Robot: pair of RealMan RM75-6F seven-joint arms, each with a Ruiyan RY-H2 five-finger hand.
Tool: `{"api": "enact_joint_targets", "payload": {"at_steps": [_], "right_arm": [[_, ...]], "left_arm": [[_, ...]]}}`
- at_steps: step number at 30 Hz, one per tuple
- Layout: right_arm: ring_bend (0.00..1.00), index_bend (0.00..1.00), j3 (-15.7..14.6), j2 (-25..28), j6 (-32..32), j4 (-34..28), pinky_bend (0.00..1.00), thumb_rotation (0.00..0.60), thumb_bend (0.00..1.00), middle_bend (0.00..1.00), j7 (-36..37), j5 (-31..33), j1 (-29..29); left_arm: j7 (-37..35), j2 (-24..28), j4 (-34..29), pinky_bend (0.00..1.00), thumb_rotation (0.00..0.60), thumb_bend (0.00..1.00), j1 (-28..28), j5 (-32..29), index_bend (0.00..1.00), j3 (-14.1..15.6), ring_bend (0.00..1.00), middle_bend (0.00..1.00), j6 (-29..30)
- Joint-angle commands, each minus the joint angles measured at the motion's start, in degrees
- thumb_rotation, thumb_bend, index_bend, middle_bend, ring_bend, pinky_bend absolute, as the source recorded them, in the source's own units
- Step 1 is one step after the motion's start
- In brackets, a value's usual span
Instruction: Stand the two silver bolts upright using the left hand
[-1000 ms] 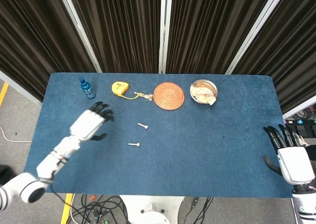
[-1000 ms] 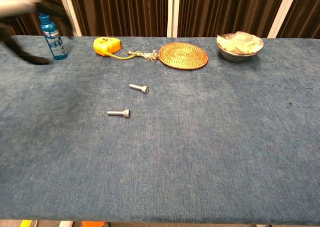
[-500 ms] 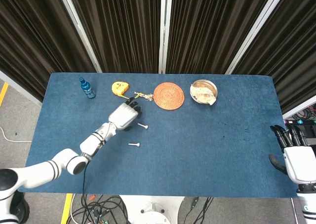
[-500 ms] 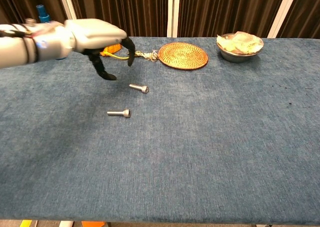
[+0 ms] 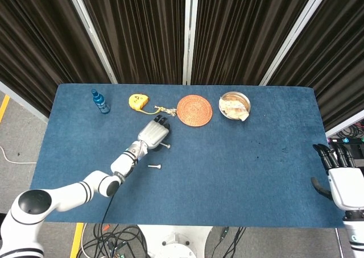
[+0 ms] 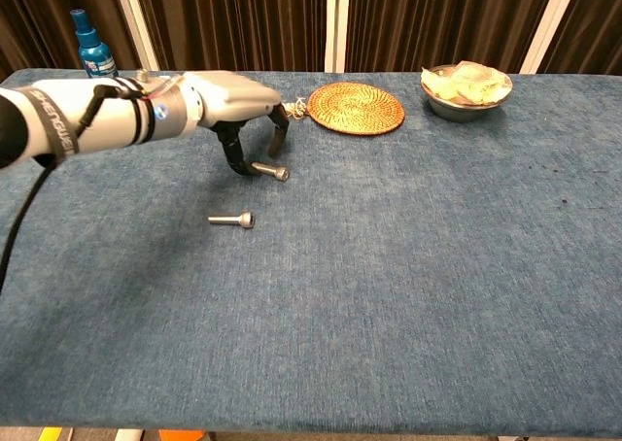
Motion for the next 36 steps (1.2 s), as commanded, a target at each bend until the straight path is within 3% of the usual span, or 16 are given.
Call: {"api": "enact_joint_targets", "payload": {"at_steps": [1, 20, 36], "right_arm": [[0.0, 0.09, -0.1, 0.0, 0.1, 0.2, 0.01, 0.6, 0.19, 0.14, 0.2, 0.1, -0.1], [0.0, 0.09, -0.2, 0.1, 1.1, 0.3, 0.01, 0.6, 0.19, 0.14, 0.5, -0.3, -0.8], [0.0, 0.09, -0.4, 0.1, 1.9, 0.5, 0.01, 0.6, 0.19, 0.14, 0.8, -0.6, -1.5]], "left_arm": [[0.6, -0.7, 0.7, 0.0, 0.6, 0.28, -0.5, -1.7, 0.48, 0.4, 0.04, 0.2, 0.3], [0.5, -1.3, 1.0, 0.0, 0.6, 0.31, -0.7, -4.6, 0.51, 2.8, 0.04, 0.2, 2.5], [0.4, -0.4, -1.2, 0.0, 0.6, 0.37, -1.7, -6.6, 0.57, 2.2, 0.04, 0.21, 3.2]]}}
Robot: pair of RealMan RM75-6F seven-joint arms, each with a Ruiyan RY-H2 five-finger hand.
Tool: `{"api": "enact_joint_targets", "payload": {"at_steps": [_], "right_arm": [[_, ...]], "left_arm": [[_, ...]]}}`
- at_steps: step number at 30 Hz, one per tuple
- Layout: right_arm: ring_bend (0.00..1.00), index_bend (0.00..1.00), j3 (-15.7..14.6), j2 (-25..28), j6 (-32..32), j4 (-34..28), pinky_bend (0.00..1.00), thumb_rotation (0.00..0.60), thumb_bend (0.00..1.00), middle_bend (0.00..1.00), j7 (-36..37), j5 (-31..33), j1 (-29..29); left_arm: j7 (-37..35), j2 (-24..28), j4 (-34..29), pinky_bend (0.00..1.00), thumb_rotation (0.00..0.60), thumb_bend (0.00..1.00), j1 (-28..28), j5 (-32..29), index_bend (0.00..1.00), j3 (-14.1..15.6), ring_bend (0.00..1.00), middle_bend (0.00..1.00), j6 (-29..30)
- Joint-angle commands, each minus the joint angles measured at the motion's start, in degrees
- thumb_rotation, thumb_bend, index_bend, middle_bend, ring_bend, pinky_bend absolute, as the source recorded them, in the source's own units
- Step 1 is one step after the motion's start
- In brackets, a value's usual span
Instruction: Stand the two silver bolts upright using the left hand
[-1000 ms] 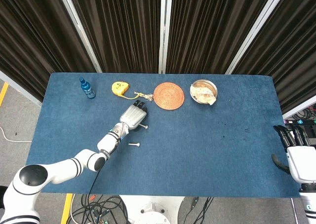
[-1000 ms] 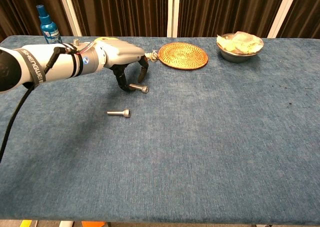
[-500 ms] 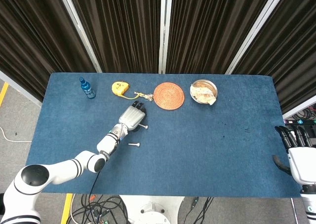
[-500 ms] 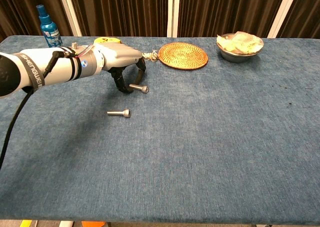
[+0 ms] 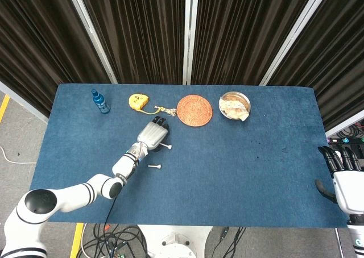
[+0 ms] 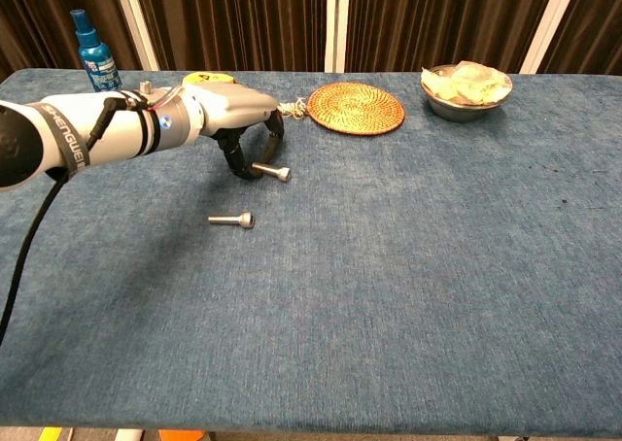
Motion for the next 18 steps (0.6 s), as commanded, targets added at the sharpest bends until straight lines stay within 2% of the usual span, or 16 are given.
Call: {"api": "enact_joint_targets", "payload": {"at_steps": [1, 12, 18], "right_arm": [[0.0, 0.09, 0.0, 0.0, 0.2, 0.1, 0.01, 0.6, 0.19, 0.14, 0.1, -0.1, -0.1], [0.0, 0.09, -0.1, 0.1, 0.7, 0.5, 0.01, 0.6, 0.19, 0.14, 0.9, -0.4, -0.5], [0.0, 0.09, -0.2, 0.1, 1.0, 1.2, 0.01, 0.6, 0.19, 0.14, 1.7, -0.3, -0.8]], "left_arm": [[0.8, 0.5, -1.0, 0.0, 0.6, 0.37, -0.6, -0.8, 0.57, -0.3, 0.04, 0.21, 0.3], [11.5, 1.9, -4.8, 0.0, 0.6, 0.37, -4.1, -5.2, 0.58, 0.7, 0.04, 0.21, 4.0], [19.6, 1.8, -5.9, 0.0, 0.6, 0.37, -6.1, -6.9, 0.58, 2.9, 0.04, 0.21, 6.8]]}}
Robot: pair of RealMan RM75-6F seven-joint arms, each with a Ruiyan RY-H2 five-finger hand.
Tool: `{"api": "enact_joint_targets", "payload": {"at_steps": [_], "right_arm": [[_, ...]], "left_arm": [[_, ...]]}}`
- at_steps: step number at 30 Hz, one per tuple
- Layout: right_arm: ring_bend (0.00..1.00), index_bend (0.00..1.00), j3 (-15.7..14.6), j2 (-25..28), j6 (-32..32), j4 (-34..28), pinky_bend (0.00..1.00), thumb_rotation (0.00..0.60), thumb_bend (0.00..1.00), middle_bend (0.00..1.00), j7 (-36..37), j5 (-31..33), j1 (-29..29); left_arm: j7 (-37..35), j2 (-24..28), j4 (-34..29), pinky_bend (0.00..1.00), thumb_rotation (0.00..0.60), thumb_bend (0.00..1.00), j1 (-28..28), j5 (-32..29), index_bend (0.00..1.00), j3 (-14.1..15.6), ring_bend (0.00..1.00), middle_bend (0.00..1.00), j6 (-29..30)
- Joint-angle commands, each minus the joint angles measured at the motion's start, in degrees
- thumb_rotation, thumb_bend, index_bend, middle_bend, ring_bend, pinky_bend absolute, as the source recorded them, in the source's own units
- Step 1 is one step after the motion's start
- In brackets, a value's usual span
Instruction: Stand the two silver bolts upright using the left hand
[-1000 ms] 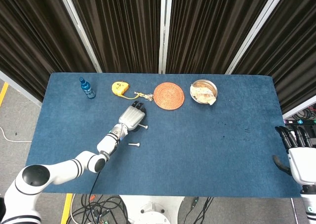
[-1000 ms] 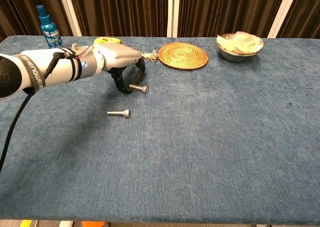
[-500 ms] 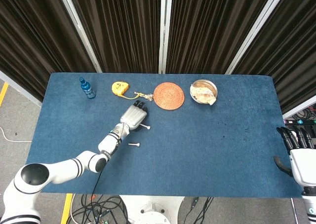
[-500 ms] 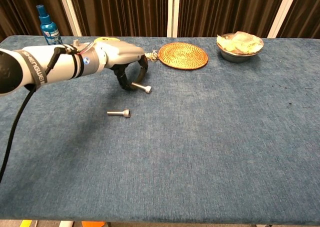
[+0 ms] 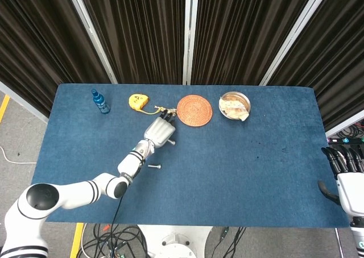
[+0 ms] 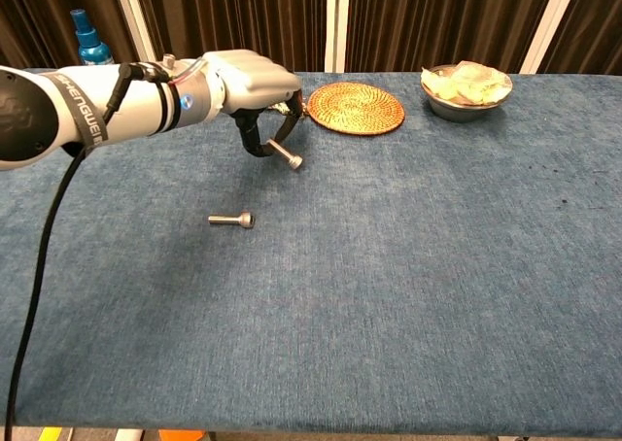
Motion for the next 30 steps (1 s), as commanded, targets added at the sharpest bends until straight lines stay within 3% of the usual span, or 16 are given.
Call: {"api": "enact_joint_targets", "payload": {"at_steps": [1, 14, 30], "right_arm": [[0.0, 0.09, 0.0, -0.1, 0.1, 0.3, 0.01, 0.6, 0.19, 0.14, 0.3, 0.0, -0.1], [0.0, 0.09, 0.0, -0.4, 0.2, 1.5, 0.01, 0.6, 0.19, 0.14, 1.7, 0.3, -0.5], [0.0, 0.09, 0.0, -0.7, 0.2, 2.5, 0.01, 0.6, 0.19, 0.14, 2.8, 0.5, -0.7]], "left_arm": [[5.6, -0.2, -0.7, 0.0, 0.6, 0.37, -1.7, -1.2, 0.58, 2.0, 0.04, 0.21, 2.3], [22.0, -3.1, 0.1, 0.0, 0.6, 0.36, -4.5, -3.3, 0.57, 5.9, 0.04, 0.21, 7.7], [31.2, -5.4, 0.1, 0.0, 0.6, 0.35, -6.4, -5.8, 0.5, 6.9, 0.03, 0.19, 9.1]]}}
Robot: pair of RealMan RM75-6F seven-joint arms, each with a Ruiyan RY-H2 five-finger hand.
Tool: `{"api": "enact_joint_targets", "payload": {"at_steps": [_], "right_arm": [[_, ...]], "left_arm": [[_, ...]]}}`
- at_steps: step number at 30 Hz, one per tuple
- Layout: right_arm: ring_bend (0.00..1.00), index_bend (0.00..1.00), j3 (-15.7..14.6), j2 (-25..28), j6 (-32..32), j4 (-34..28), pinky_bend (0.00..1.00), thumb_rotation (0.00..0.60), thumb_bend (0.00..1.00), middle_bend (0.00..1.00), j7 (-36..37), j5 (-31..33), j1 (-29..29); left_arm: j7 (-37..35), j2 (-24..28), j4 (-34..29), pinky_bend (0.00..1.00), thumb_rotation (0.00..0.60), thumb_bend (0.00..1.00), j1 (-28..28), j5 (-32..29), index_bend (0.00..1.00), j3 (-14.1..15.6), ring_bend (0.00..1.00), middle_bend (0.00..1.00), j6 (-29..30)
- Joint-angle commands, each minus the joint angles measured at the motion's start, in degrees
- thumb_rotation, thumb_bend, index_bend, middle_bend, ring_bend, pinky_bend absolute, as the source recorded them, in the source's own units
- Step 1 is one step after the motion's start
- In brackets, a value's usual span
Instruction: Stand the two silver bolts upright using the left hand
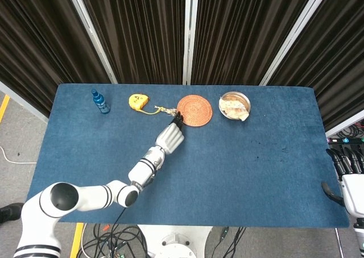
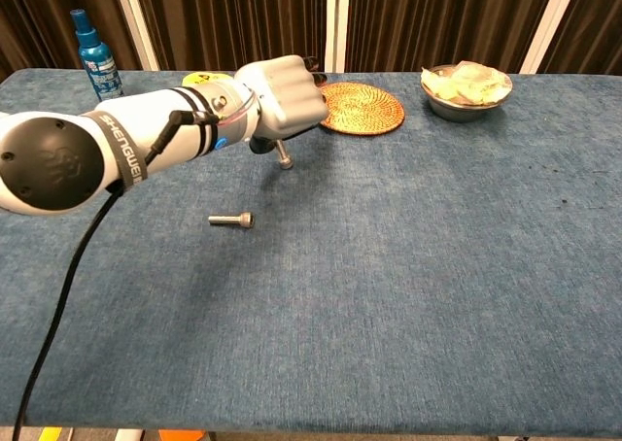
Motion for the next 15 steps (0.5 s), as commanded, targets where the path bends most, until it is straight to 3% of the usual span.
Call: {"api": "enact_joint_targets", "payload": {"at_steps": [1, 4, 10, 15], "right_arm": [[0.0, 0.09, 0.0, 0.0, 0.0, 0.1, 0.01, 0.6, 0.19, 0.14, 0.2, 0.0, 0.0], [0.0, 0.09, 0.0, 0.0, 0.1, 0.3, 0.01, 0.6, 0.19, 0.14, 0.4, 0.1, -0.1], [0.0, 0.09, 0.1, 0.0, 0.2, 0.6, 0.01, 0.6, 0.19, 0.14, 0.8, 0.2, -0.2], [0.0, 0.09, 0.2, 0.1, 0.2, 0.8, 0.01, 0.6, 0.19, 0.14, 1.1, -0.1, -0.1]], "left_arm": [[1.1, -0.4, -0.2, 0.0, 0.6, 0.35, -0.3, -0.5, 0.49, 0.0, 0.03, 0.19, 0.3], [2.6, -0.8, -0.5, 0.0, 0.6, 0.35, -0.6, -1.5, 0.47, 0.0, 0.02, 0.18, 0.6], [4.4, -0.5, -2.8, 0.0, 0.6, 0.33, -0.5, -2.9, 0.33, -0.4, 0.0, 0.16, 2.4], [1.1, 2.3, -8.2, 0.0, 0.6, 0.32, 1.4, -2.7, 0.21, -1.9, 0.0, 0.15, 5.6]]}}
